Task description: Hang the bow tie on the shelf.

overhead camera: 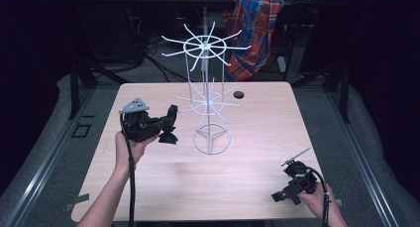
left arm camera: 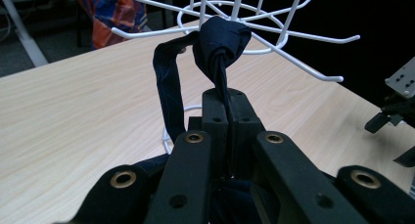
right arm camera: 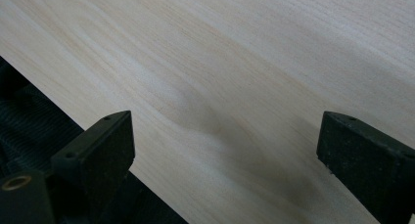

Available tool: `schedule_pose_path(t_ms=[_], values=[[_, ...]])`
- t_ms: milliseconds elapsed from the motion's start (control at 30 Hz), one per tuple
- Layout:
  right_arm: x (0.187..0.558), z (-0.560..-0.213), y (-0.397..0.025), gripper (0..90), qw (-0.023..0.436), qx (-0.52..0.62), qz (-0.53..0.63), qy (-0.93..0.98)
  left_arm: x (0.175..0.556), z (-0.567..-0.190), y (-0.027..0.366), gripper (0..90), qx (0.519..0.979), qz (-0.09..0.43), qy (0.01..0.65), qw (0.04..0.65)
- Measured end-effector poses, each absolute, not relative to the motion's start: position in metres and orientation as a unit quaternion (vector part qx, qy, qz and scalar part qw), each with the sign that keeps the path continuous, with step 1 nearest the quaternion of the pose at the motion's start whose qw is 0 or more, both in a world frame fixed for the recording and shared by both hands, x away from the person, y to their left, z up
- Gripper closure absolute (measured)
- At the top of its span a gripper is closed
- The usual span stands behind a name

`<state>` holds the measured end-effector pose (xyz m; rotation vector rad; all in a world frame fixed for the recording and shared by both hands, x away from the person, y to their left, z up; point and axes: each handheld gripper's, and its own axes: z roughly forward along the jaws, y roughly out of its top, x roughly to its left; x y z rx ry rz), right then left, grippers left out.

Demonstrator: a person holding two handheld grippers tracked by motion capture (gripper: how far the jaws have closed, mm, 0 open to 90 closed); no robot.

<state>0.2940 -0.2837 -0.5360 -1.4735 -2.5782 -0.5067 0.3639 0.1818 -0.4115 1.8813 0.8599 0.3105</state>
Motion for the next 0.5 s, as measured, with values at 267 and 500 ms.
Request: schedule_pose_path(t_ms=[267, 500], values=[[0.295, -0.536, -0.283, 6.7, 0.065, -0.485, -0.166, -0.856, 0.364, -0.412, 0.168, 87.7, 0.793, 0.15, 0.342, 0.481], [0.295, -0.536, -0.284, 6.7, 0.064, -0.482, -0.162, -0.859, 0.366, -0.415, 0.162, 87.7, 0.801, 0.158, 0.339, 0.467]])
